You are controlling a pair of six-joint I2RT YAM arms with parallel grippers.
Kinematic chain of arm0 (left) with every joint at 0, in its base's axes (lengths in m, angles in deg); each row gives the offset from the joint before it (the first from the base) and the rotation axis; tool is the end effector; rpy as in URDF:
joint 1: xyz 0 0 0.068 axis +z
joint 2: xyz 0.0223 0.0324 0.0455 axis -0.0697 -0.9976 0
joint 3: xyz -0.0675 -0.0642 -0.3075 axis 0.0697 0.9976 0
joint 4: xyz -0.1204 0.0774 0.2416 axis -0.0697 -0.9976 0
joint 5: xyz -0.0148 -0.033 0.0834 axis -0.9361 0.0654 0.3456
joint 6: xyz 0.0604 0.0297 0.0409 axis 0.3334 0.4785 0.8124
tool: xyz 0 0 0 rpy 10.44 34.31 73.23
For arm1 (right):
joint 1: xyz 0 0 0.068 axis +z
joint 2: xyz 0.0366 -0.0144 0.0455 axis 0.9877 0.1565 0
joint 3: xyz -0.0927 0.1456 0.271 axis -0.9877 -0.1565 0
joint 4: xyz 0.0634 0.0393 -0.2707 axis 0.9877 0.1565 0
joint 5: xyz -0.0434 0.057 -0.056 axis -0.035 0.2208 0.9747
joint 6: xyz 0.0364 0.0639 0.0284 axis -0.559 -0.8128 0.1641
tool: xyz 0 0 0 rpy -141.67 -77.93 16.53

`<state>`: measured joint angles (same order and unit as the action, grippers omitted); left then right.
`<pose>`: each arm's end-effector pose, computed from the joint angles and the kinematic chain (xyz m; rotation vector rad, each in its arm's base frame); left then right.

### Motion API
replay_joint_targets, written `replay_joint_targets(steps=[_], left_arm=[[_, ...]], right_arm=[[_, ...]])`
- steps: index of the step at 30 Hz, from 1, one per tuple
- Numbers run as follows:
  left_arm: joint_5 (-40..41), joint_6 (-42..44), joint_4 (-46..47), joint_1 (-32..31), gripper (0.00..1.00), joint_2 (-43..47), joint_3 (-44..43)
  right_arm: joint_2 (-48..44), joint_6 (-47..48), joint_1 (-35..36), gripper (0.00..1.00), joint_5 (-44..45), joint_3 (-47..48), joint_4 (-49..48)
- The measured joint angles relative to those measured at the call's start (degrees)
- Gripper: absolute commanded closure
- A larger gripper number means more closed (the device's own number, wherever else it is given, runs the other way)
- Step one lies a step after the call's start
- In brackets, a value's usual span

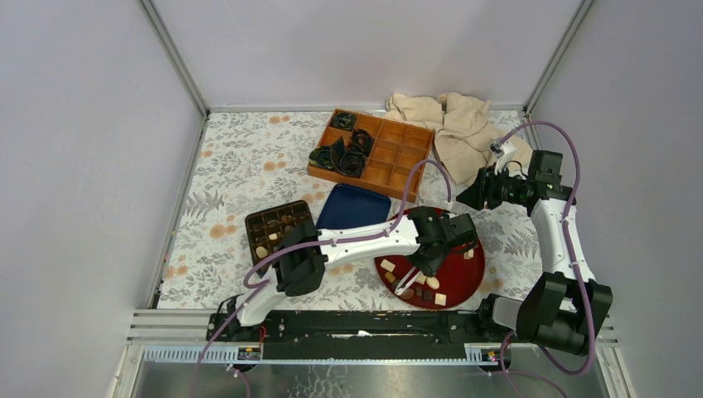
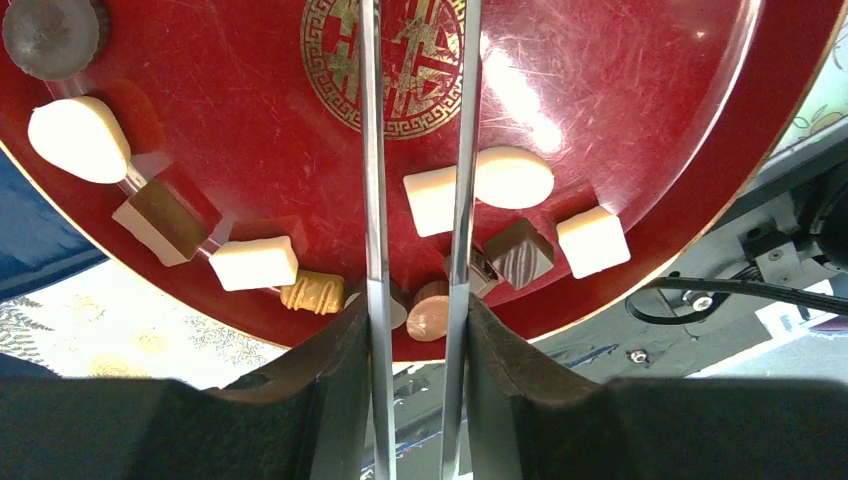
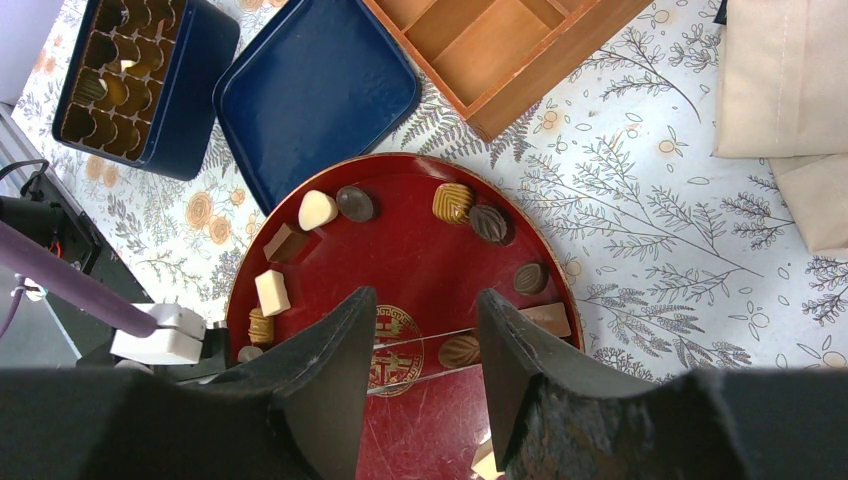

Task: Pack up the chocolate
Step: Pick up the fake chocolate from the plate.

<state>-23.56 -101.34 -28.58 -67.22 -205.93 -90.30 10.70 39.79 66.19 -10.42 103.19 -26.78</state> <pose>0.1750 -0.4908 0.2353 0.9256 2.7258 -0.2100 0.2684 -0.0150 0.3072 -0.5539 2.0356 0.7189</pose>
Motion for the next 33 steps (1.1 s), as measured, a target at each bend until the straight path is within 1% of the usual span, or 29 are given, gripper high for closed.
replay_joint_targets(steps=[9, 12, 16, 25, 30, 31, 32, 33], left_arm=[[0.7, 0.0, 0.2, 0.0, 0.88, -0.1, 0.3], [1.1, 0.1, 1.9, 0.0, 0.94, 2.0, 3.0], [1.2, 0.2, 4.8, 0.0, 1.0, 7.1, 8.3], [1.1, -0.6, 11.7, 0.0, 1.0, 17.5, 19.8], [1.5, -2.2, 13.1, 0.0, 1.0, 22.4, 26.1], [1.6, -2.7, 13.2, 0.0, 1.0, 23.8, 27.7], [2.1, -3.8, 12.7, 0.0, 1.0, 27.4, 30.8], [2.1, -3.9, 12.7, 0.0, 1.0, 27.6, 30.9]], right_arm=[[0.0, 0.0, 0.0, 0.51, 0.0, 0.0, 0.0], [0.0, 0.0, 0.0, 0.51, 0.0, 0.0, 0.0], [0.0, 0.0, 0.0, 0.51, 0.0, 0.0, 0.0], [0.0, 0.0, 0.0, 0.5, 0.0, 0.0, 0.0], [0.0, 0.0, 0.0, 0.51, 0.0, 0.0, 0.0], [0.0, 0.0, 0.0, 0.51, 0.0, 0.0, 0.0], [0.0, 0.0, 0.0, 0.51, 0.0, 0.0, 0.0], [0.0, 0.0, 0.0, 0.5, 0.0, 0.0, 0.0]])
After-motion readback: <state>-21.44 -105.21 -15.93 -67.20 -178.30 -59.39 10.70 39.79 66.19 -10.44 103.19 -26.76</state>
